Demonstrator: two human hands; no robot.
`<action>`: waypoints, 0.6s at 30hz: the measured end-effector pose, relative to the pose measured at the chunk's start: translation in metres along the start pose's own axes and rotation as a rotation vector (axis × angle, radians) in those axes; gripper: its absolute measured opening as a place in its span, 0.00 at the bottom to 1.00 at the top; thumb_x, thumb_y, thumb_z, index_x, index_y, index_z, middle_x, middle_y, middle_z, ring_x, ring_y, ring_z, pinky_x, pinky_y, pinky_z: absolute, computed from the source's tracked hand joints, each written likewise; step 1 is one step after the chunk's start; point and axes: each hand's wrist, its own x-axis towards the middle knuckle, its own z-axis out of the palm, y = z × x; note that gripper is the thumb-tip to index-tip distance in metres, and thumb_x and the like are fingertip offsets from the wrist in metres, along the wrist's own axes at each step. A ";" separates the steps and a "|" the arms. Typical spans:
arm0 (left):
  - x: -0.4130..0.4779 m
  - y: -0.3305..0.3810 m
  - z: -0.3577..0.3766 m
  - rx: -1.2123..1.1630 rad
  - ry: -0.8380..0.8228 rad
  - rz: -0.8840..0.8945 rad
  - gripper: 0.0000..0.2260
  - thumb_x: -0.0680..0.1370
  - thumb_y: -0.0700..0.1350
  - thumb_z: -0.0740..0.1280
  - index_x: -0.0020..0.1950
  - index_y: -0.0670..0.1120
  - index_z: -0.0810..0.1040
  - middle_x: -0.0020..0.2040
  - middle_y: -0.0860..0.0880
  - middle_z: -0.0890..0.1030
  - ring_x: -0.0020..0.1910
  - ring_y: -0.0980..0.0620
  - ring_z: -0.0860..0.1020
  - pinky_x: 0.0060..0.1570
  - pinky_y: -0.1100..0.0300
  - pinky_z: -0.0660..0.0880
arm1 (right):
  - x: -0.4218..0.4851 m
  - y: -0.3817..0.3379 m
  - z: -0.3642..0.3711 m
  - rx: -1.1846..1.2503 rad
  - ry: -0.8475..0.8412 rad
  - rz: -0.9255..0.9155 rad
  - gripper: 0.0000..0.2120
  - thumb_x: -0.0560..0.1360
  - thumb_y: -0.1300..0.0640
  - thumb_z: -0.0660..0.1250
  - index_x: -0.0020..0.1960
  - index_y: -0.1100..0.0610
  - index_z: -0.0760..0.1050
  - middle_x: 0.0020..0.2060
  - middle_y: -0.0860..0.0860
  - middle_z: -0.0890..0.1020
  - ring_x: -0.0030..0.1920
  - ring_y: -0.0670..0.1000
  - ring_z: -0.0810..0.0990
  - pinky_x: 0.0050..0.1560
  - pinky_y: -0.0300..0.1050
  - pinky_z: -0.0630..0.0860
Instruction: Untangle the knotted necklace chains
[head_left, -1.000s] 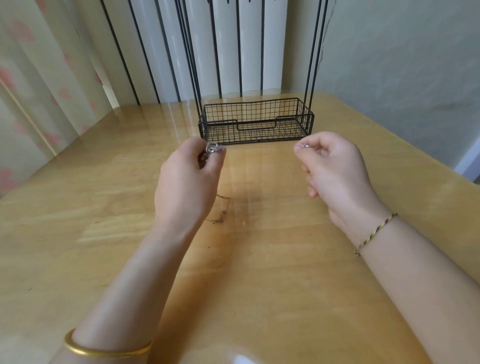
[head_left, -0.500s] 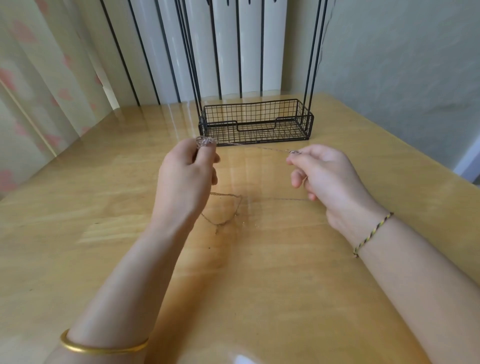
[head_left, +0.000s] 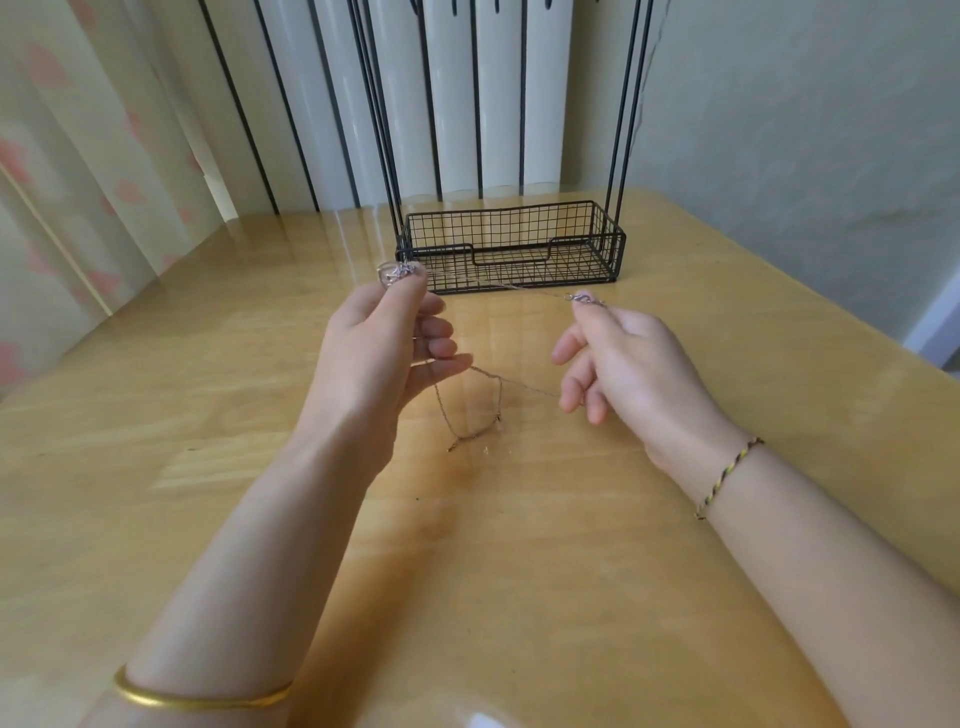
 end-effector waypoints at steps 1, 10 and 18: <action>0.001 -0.001 -0.001 0.055 0.019 0.014 0.09 0.80 0.47 0.62 0.46 0.43 0.75 0.37 0.48 0.75 0.33 0.54 0.74 0.35 0.60 0.79 | 0.000 -0.001 -0.001 0.059 0.017 0.013 0.23 0.81 0.45 0.51 0.39 0.58 0.74 0.22 0.52 0.78 0.21 0.50 0.68 0.30 0.42 0.70; 0.009 -0.009 -0.016 0.736 -0.081 0.188 0.08 0.71 0.45 0.75 0.45 0.48 0.79 0.38 0.52 0.80 0.28 0.59 0.71 0.25 0.69 0.65 | 0.004 -0.009 -0.015 0.578 0.190 0.164 0.22 0.82 0.46 0.52 0.37 0.57 0.72 0.19 0.50 0.75 0.16 0.47 0.64 0.17 0.33 0.54; 0.017 -0.015 -0.024 0.918 0.108 0.250 0.09 0.78 0.36 0.60 0.47 0.46 0.78 0.40 0.51 0.79 0.31 0.55 0.72 0.26 0.62 0.64 | 0.007 -0.007 -0.021 0.691 0.322 0.214 0.19 0.82 0.49 0.50 0.39 0.57 0.69 0.23 0.52 0.80 0.16 0.47 0.59 0.17 0.33 0.53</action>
